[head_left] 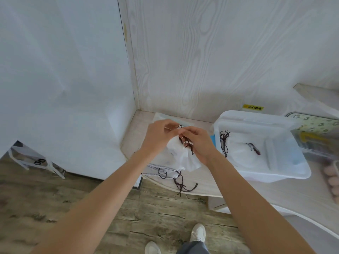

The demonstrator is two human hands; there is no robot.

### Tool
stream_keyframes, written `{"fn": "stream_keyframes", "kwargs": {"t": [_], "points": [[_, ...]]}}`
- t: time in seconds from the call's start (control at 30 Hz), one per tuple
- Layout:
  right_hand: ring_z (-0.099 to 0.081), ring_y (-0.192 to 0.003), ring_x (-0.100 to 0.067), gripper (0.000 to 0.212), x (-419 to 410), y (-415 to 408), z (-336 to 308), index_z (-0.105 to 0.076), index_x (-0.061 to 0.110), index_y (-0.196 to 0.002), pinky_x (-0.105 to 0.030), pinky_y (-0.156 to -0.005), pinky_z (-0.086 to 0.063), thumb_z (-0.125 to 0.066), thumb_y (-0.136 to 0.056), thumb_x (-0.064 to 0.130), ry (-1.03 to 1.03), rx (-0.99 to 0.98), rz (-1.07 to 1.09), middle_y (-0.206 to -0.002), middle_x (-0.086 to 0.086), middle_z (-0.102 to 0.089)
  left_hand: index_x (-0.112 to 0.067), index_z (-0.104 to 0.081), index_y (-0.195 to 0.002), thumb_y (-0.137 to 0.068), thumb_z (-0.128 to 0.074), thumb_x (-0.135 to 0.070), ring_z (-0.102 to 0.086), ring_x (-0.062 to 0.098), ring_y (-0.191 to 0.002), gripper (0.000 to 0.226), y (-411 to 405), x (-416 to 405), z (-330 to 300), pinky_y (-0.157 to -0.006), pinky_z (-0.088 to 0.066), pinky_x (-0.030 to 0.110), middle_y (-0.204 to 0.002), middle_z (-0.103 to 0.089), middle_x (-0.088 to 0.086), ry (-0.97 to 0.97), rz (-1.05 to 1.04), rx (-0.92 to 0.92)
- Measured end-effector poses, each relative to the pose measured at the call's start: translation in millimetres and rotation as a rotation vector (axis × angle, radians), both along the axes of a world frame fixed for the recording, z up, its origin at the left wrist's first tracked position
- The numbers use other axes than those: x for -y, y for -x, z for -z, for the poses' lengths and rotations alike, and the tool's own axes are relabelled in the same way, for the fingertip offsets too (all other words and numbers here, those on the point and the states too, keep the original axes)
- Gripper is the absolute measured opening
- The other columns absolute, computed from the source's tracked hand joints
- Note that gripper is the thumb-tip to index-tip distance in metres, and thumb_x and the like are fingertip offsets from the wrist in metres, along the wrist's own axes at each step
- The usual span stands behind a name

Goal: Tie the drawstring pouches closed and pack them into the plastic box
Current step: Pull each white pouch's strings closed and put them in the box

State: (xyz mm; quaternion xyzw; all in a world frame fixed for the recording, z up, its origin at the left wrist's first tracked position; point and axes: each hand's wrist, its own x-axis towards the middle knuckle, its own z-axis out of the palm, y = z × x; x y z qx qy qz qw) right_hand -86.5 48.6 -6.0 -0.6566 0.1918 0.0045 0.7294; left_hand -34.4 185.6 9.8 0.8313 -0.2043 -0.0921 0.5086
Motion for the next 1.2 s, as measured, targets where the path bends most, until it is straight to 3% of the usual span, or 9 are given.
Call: {"fn": "stream_keyframes", "kwargs": {"t": [0.1, 0.2, 0.3, 0.37, 0.6, 0.8, 0.97, 1.13, 1.2], "points": [[-0.049, -0.064, -0.017, 0.013, 1, 1, -3, -0.072, 0.012, -0.086, -0.030, -0.059, -0.033, -0.060, -0.089, 0.014, 0.032, -0.006, -0.041, -0.070, -0.005, -0.060, -0.012, -0.073, -0.092, -0.082, -0.067, -0.012, -0.060, -0.008, -0.064, 0.011, 5, -2, 2, -0.067, -0.043, 0.004, -0.080, -0.071, -0.004, 0.013, 0.004, 0.076], [-0.053, -0.065, -0.016, 0.011, 1, 2, -7, -0.070, 0.010, -0.090, -0.023, -0.061, -0.042, -0.063, -0.085, 0.004, 0.034, 0.006, -0.064, -0.074, -0.004, -0.064, -0.015, -0.072, -0.085, -0.083, -0.065, -0.008, -0.063, -0.005, -0.061, 0.010, 2, -4, 2, -0.068, -0.047, 0.009, -0.076, -0.070, -0.004, 0.080, -0.061, 0.020], [-0.062, -0.070, -0.010, 0.017, 2, 4, -9, -0.069, 0.013, -0.087, -0.019, -0.067, -0.049, -0.064, -0.082, -0.002, 0.043, 0.030, -0.011, -0.078, 0.001, -0.070, -0.024, -0.069, -0.076, -0.084, -0.065, -0.008, -0.069, 0.011, -0.066, 0.018, 0, -8, 5, -0.078, -0.055, 0.032, -0.071, -0.071, -0.005, 0.200, -0.107, -0.147], [-0.064, -0.072, -0.010, 0.017, 1, 5, -9, -0.070, 0.016, -0.083, -0.020, -0.066, -0.050, -0.064, -0.082, 0.000, 0.074, 0.033, 0.006, -0.075, 0.004, -0.071, -0.023, -0.069, -0.077, -0.084, -0.063, -0.004, -0.069, 0.011, -0.065, 0.021, 1, -10, 7, -0.079, -0.054, 0.038, -0.067, -0.070, -0.006, 0.268, -0.115, -0.239], [-0.063, -0.065, -0.007, 0.020, -8, 3, -11, -0.070, 0.020, -0.077, -0.015, -0.063, -0.048, -0.063, -0.084, 0.002, 0.213, 0.097, 0.085, -0.072, 0.000, -0.070, -0.012, -0.068, -0.086, -0.090, -0.049, 0.006, -0.067, 0.005, -0.063, 0.026, 8, -9, 4, -0.071, -0.053, 0.020, -0.067, -0.070, -0.003, 0.460, -0.173, -0.452], [-0.065, -0.065, -0.008, 0.018, -13, 2, -14, -0.069, 0.019, -0.078, -0.016, -0.062, -0.050, -0.062, -0.086, 0.005, 0.227, 0.076, 0.078, -0.075, -0.003, -0.071, -0.011, -0.066, -0.106, -0.095, -0.041, -0.007, -0.065, 0.014, -0.091, 0.028, 12, -5, 6, -0.082, -0.050, 0.026, -0.096, -0.068, 0.003, 0.269, -0.041, -0.319], [-0.065, -0.069, -0.010, 0.016, -15, 2, -15, -0.069, 0.019, -0.079, -0.021, -0.069, -0.053, -0.063, -0.085, 0.005, 0.241, 0.074, 0.115, -0.076, -0.002, -0.071, -0.014, -0.069, -0.104, -0.085, -0.064, -0.016, -0.061, -0.001, -0.088, 0.019, 11, -4, 12, -0.075, -0.044, 0.006, -0.099, -0.069, -0.005, 0.107, -0.041, 0.018], [-0.065, -0.071, -0.012, 0.016, -19, 2, -17, -0.069, 0.018, -0.078, -0.026, -0.072, -0.054, -0.064, -0.084, 0.004, 0.247, 0.095, 0.155, -0.075, -0.002, -0.070, -0.011, -0.072, -0.093, -0.086, -0.060, -0.011, -0.063, 0.007, -0.080, 0.014, 8, -2, 8, -0.071, -0.044, 0.009, -0.087, -0.072, -0.002, 0.037, -0.094, 0.121], [-0.064, -0.071, -0.012, 0.013, -18, 2, -18, -0.069, 0.016, -0.081, -0.026, -0.073, -0.054, -0.064, -0.083, 0.005, 0.287, 0.103, 0.163, -0.076, -0.002, -0.070, -0.010, -0.072, -0.092, -0.087, -0.059, -0.010, -0.063, 0.002, -0.074, 0.014, 5, -2, 7, -0.069, -0.043, 0.008, -0.082, -0.070, -0.003, 0.029, -0.075, 0.080]]}}
